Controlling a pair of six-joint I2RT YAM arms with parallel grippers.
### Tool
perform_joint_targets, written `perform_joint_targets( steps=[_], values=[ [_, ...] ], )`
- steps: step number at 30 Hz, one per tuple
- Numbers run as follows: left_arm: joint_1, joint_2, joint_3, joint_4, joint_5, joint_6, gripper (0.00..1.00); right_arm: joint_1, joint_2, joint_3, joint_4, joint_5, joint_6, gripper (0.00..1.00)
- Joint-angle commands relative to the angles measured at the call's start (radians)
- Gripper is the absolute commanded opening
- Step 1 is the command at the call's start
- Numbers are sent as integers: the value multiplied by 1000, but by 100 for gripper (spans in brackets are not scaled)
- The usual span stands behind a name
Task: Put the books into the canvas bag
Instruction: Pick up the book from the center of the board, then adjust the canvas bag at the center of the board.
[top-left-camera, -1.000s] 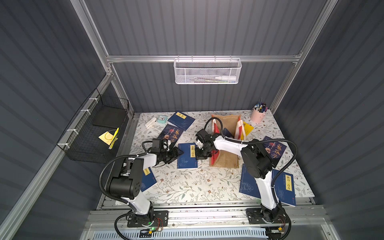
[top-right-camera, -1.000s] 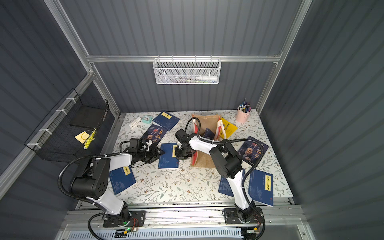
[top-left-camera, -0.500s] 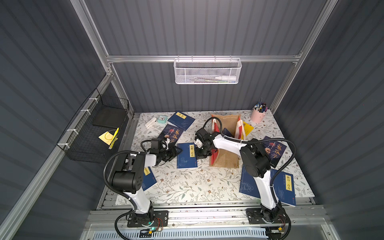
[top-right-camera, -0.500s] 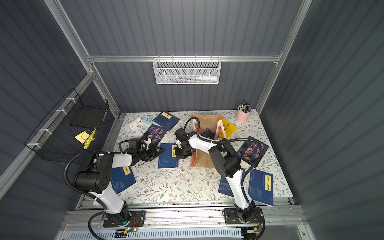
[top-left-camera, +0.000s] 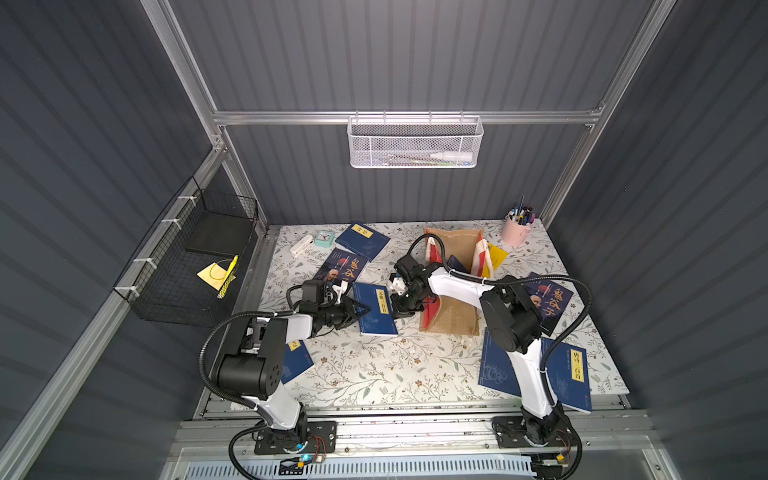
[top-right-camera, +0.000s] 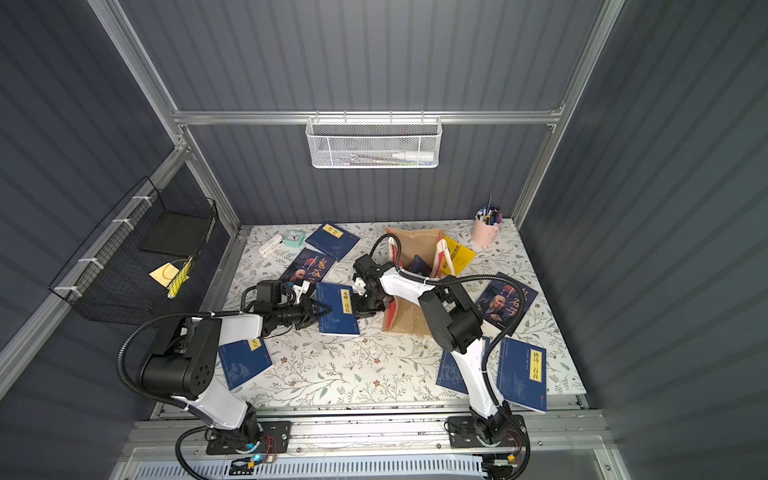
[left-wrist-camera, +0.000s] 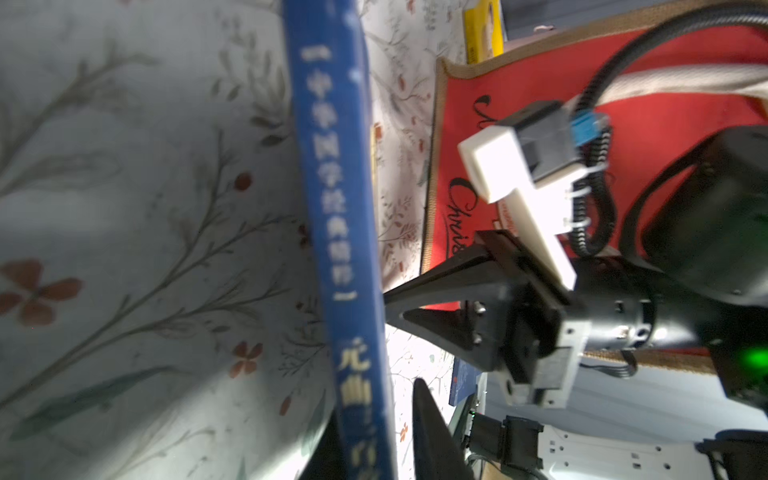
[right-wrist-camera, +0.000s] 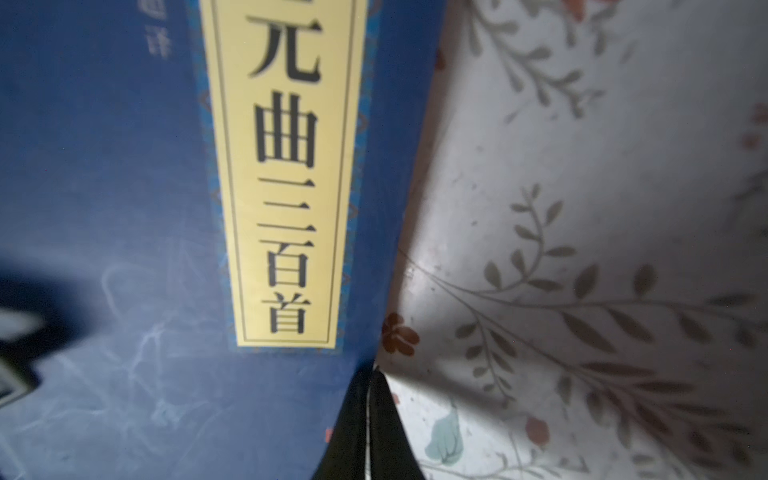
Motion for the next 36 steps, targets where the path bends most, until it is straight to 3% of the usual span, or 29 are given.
perform_joint_targets(
  steps=[1, 4, 8, 15, 23, 27, 31, 36],
  values=[
    [-6, -46, 40, -140, -48, 76, 8, 6, 46, -35, -34, 5, 8, 9],
    [-6, -67, 58, -187, -71, 94, 0, 11, 17, -33, -39, 11, 13, 10],
    [-6, -136, 102, -317, -138, 156, 0, 33, -74, 11, -84, 41, 8, 17],
    [-6, -260, 253, -604, -322, 288, 0, 80, -252, 212, -230, 129, -43, 40],
    [-6, -336, 386, -686, -362, 289, 0, 67, -393, 403, -397, 259, -94, 59],
    [-9, -348, 447, -677, -330, 248, 0, -6, -455, 436, -516, 378, -88, 65],
    [-51, -337, 510, -646, -318, 210, 0, -124, -558, 336, -563, 506, -67, 71],
    [-118, -305, 585, -597, -320, 187, 1, -286, -707, 141, -509, 494, -19, 72]
  ],
)
